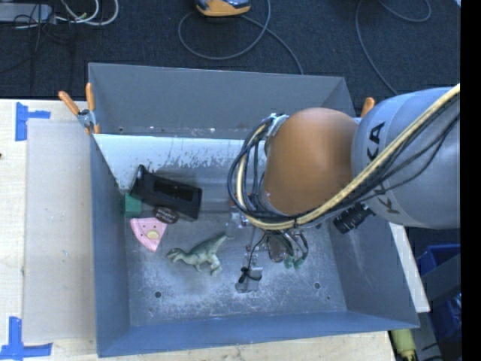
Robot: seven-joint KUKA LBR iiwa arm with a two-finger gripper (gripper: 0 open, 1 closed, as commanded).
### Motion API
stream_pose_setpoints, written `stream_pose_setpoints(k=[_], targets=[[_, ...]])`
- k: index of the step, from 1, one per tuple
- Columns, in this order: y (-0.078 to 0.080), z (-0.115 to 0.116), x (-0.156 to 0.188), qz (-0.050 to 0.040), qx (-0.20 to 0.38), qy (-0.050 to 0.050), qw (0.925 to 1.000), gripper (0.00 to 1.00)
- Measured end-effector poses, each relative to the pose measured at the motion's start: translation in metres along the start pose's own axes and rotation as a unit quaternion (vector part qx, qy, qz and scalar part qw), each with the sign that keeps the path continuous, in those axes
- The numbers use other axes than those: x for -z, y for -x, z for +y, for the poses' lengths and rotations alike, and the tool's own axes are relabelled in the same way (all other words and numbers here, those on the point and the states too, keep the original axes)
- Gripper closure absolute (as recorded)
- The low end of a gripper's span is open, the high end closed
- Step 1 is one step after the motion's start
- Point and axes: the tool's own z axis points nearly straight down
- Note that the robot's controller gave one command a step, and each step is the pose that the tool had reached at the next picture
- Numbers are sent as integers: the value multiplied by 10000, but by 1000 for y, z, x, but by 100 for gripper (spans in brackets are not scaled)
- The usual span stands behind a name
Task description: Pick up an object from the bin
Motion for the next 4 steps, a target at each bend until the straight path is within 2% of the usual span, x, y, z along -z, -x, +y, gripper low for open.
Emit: stream_pose_setpoints(k=[1,2,3,4], targets=[[2,-1,4,-43,-19,5,10000,0],[35,10,-63,-45,50,7,10000,0],[56,26,-69,-16,-256,3,9997,0],[59,24,-68,-45,-207,6,9998,0]])
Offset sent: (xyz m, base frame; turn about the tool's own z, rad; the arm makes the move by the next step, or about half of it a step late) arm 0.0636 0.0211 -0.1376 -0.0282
